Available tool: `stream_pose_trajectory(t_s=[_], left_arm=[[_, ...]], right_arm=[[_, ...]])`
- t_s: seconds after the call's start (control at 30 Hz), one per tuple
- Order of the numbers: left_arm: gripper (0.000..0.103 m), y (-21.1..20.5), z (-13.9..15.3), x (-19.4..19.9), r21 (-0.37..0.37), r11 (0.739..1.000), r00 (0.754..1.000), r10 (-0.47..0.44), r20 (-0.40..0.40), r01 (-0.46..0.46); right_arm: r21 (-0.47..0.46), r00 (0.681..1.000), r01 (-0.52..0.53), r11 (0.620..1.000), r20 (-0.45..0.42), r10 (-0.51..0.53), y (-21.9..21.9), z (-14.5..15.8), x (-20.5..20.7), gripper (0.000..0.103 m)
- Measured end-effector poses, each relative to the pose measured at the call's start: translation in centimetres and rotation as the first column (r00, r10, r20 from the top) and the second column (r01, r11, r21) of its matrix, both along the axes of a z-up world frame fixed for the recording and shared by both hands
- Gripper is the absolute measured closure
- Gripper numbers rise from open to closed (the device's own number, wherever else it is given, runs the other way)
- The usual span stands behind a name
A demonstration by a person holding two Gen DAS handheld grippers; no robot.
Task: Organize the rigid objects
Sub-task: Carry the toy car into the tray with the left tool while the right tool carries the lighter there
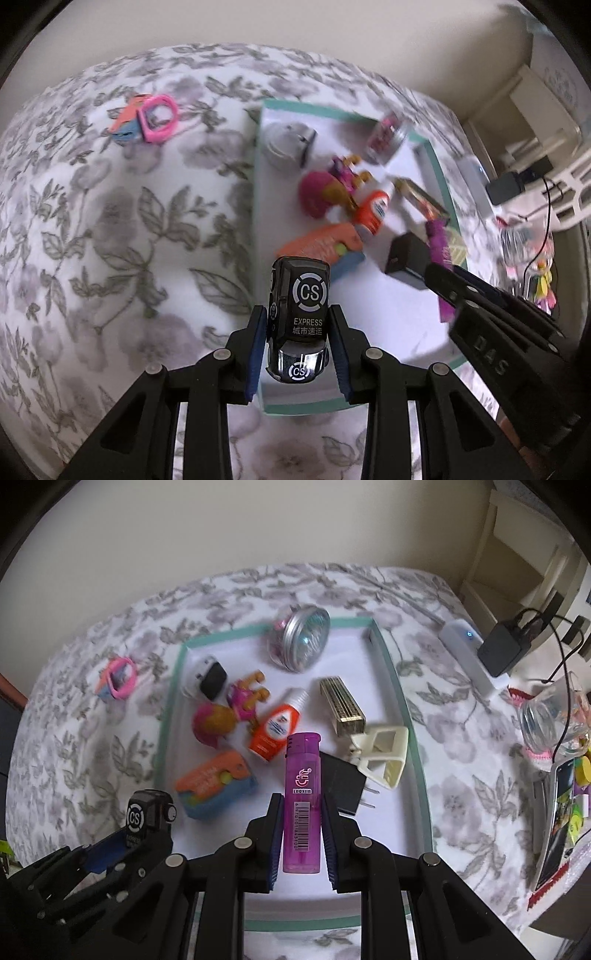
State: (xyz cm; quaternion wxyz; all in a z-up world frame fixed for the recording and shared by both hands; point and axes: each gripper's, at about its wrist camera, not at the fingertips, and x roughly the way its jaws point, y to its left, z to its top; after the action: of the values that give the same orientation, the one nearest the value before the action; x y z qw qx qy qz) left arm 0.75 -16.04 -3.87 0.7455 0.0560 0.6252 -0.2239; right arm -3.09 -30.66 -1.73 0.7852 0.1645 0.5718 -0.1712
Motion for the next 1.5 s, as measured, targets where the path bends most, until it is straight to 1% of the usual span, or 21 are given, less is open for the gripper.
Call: stream_pose_trajectory(t_s=[0.13,0.37,0.5,0.8,0.97,1.13,1.37,1.4,1.43,1.5], left_arm=[[0.068,-1.0,-0.3,-0.7,0.032,0.999,0.999,-0.038,0.005,0.038],[0.068,-1.6,-2.2,-0.8,0.064,0.997,0.997,-0.05,-0.049,0.054],[0.068,-2.2,-3.2,-0.6,0.076,0.996,0.996,-0.048,-0.072,0.053],[0.068,-2.6,-4.0,-0.7,0.116,0.99,0.995,-0.068,-0.066,0.075],[0.068,-2.9,-4.3,-0.8,0.112,0.991,0.995,-0.069,-0.071,0.077],[0.068,-2.5,-4.2,-0.6,0.113,0.99,0.994,-0.074,-0.079,0.083],[0.068,-2.7,-3.8,-0.5,0.119,0.99,0.995,-0.074,-0.074,0.082],[0.068,-2.7,-3.6,-0.6,0.117,0.99,0.995,-0.076,-0.071,0.084],[0.068,-2.7,-3.4,-0.6,0.115,0.99,0.995,-0.078,-0.066,0.086],[0.068,-2.8,-2.9,-0.7,0.114,0.99,0.995,-0.079,-0.059,0.086]], right_arm=[[0.025,0.999,-0.01,1.0,-0.03,0.011,-0.2,-1.2,0.0,0.082],[0.057,0.995,-0.005,0.998,-0.098,0.011,-0.1,-3.2,-0.2,0.082],[0.085,0.993,0.001,0.996,-0.121,0.009,-0.2,-4.1,-0.4,0.082],[0.125,0.988,0.017,0.992,-0.157,0.003,-0.4,-6.1,-1.1,0.082],[0.125,0.99,0.018,0.992,-0.142,0.0,-0.7,-6.4,-1.7,0.081],[0.123,0.988,0.016,0.992,-0.153,0.003,-0.8,-6.8,-1.1,0.081],[0.12,0.987,0.014,0.993,-0.164,0.006,-0.4,-6.5,-0.6,0.08],[0.122,0.987,0.016,0.992,-0.161,0.004,-0.4,-6.3,-0.6,0.079],[0.124,0.987,0.017,0.992,-0.16,0.003,-0.5,-6.2,-0.5,0.074],[0.118,0.987,0.012,0.993,-0.158,0.007,-0.5,-5.8,-0.4,0.07]])
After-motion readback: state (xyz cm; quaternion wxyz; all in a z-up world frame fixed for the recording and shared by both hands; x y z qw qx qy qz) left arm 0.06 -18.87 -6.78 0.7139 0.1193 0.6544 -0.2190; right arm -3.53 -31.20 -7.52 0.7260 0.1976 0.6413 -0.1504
